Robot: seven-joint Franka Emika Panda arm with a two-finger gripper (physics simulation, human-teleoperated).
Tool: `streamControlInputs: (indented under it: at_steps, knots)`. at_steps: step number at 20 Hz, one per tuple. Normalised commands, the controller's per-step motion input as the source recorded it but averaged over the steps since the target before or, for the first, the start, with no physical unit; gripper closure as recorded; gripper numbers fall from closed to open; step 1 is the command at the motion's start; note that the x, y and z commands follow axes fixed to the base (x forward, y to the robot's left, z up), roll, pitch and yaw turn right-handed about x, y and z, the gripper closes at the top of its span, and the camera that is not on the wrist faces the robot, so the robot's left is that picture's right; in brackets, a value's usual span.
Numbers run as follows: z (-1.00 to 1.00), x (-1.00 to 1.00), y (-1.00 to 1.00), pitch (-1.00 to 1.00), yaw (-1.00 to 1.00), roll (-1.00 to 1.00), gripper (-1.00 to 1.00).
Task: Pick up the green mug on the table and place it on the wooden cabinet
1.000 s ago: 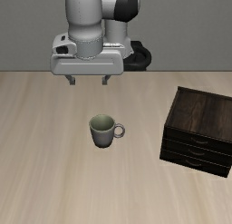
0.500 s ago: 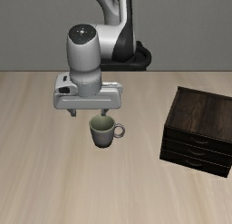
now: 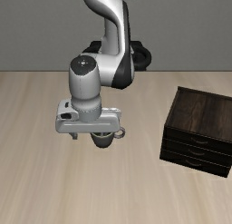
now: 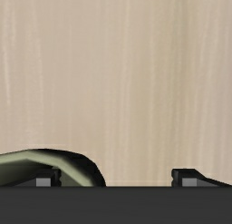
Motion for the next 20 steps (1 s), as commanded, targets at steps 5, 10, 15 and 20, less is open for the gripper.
streamControlInputs:
  at_steps: [5, 10, 15, 20]
  knots:
    - [0.00, 0.00, 0.00, 0.00, 0.00, 0.00, 1.00]
    - [0.40, 0.00, 0.00, 0.00, 0.00, 0.00, 1.00]
    - [1.00, 0.00, 0.00, 0.00, 0.00, 0.00, 1.00]
    - [1.00, 0.00, 0.00, 0.00, 0.00, 0.00, 1.00]
